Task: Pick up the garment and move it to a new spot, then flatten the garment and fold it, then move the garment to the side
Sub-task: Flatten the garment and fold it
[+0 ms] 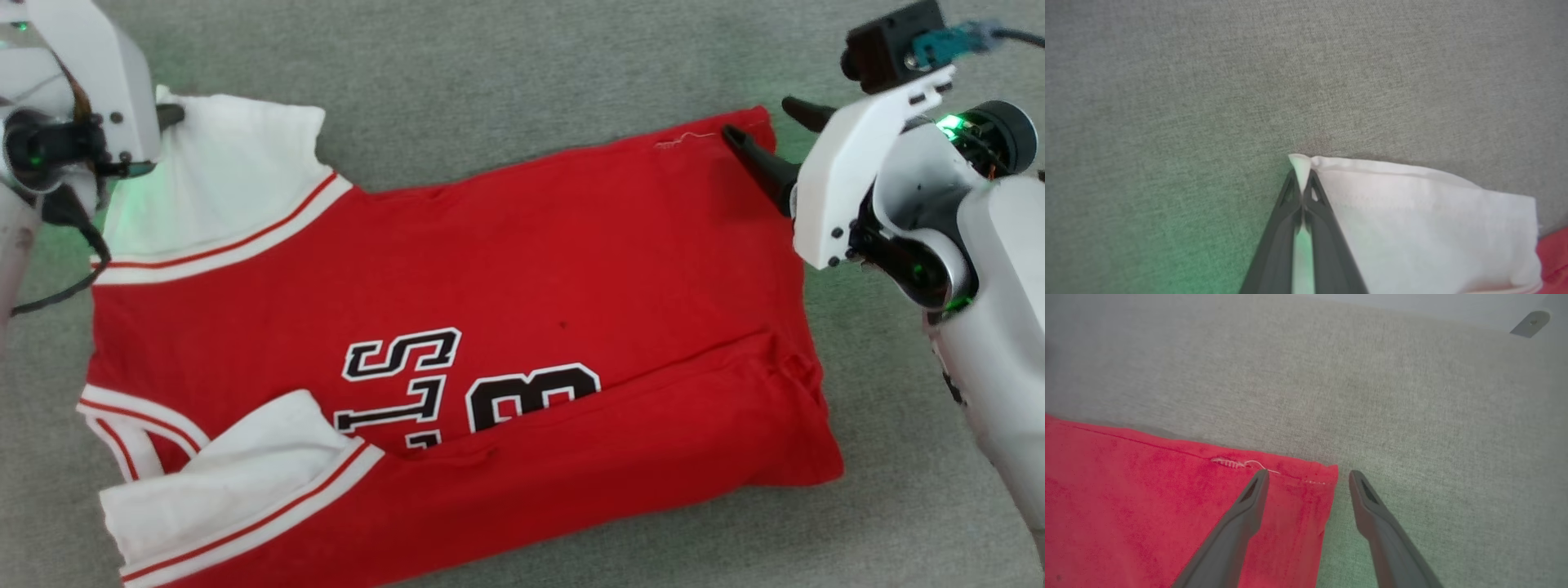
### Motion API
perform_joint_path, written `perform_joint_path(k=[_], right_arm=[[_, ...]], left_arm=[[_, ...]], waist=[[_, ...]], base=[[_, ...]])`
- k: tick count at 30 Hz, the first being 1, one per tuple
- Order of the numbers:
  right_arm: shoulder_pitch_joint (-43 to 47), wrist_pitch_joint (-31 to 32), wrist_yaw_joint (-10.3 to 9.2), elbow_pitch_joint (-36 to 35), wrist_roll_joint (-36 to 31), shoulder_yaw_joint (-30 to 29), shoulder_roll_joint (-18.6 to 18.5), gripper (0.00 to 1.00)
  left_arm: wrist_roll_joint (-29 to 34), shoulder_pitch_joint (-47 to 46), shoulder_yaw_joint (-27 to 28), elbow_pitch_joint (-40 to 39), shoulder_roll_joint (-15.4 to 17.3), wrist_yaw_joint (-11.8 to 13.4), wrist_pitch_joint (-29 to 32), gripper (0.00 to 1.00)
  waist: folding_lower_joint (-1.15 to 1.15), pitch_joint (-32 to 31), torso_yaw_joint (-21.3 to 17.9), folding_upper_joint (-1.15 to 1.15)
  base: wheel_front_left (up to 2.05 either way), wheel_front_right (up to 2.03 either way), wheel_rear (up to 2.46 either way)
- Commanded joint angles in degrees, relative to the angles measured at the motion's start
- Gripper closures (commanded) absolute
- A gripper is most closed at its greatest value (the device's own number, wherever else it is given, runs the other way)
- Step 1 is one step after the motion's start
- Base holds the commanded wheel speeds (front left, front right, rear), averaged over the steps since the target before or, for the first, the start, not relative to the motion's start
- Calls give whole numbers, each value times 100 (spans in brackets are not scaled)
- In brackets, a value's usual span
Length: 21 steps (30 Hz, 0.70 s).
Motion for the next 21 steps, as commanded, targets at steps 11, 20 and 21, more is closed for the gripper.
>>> perform_joint_path(k=[11,20,21], right_arm=[[-452,1078,-5,1349,561,666,34,59],[-689,590,-3,1445,871,1077,-242,100],[-709,473,-3,1441,872,1083,-302,100]], left_arm=[[2,95,-106,330,-360,-181,-171,100],[-2,-67,-27,477,-492,-266,-708,100],[-38,-90,1,469,-487,-274,-731,100]], waist=[[0,45,221,0],[0,-251,448,0],[0,-325,487,0]], base=[[0,0,0],[0,0,0],[0,0,0]])
